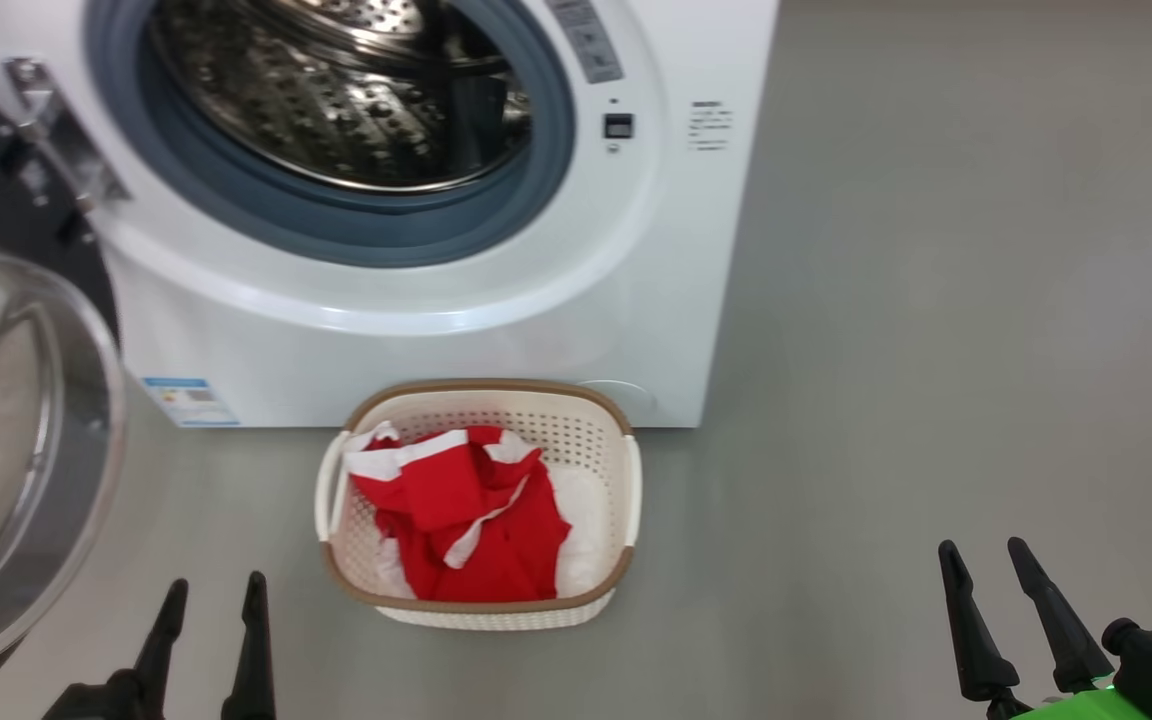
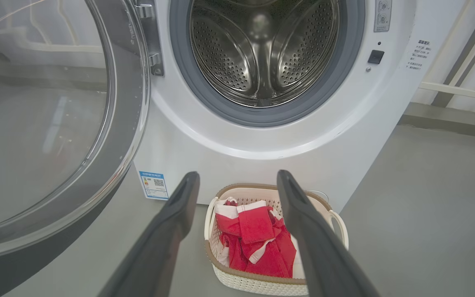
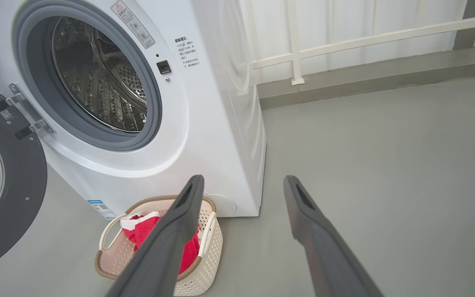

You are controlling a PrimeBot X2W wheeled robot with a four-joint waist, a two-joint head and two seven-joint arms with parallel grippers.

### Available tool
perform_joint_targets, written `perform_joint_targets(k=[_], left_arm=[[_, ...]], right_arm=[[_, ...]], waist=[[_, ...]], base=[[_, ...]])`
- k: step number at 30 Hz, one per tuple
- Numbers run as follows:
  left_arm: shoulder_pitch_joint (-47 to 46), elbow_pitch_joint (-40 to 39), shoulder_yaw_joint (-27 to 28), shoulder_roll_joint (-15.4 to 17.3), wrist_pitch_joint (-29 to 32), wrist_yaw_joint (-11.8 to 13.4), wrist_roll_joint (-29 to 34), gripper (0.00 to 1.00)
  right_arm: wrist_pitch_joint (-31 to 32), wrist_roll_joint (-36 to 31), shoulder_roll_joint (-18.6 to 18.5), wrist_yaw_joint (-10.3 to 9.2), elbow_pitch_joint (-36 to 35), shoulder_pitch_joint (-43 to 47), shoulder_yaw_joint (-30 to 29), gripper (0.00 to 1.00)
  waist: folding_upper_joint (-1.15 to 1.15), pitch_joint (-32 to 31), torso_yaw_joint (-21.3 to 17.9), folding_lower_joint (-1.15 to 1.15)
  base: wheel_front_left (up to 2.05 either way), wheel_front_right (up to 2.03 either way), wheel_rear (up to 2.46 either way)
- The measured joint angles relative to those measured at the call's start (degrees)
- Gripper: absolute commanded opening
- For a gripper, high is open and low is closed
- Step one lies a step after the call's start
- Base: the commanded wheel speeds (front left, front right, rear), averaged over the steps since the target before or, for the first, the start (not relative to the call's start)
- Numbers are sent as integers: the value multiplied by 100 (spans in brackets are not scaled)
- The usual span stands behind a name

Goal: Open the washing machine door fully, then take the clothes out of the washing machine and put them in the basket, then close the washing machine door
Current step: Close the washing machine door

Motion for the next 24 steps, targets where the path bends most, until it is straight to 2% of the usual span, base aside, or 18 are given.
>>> perform_joint_targets(k=[11, 24], left_arm=[[250, 26, -237, -7, 0, 274, -370, 100], [499, -104, -343, -4, 0, 635, -601, 100]], right_arm=[[0, 45, -268, 0, 133, -135, 401, 100], [0, 99, -411, 0, 305, -224, 878, 100]], waist=[[0, -129, 838, 0], [0, -296, 2147, 0]], base=[[0, 0, 0], [0, 0, 0]])
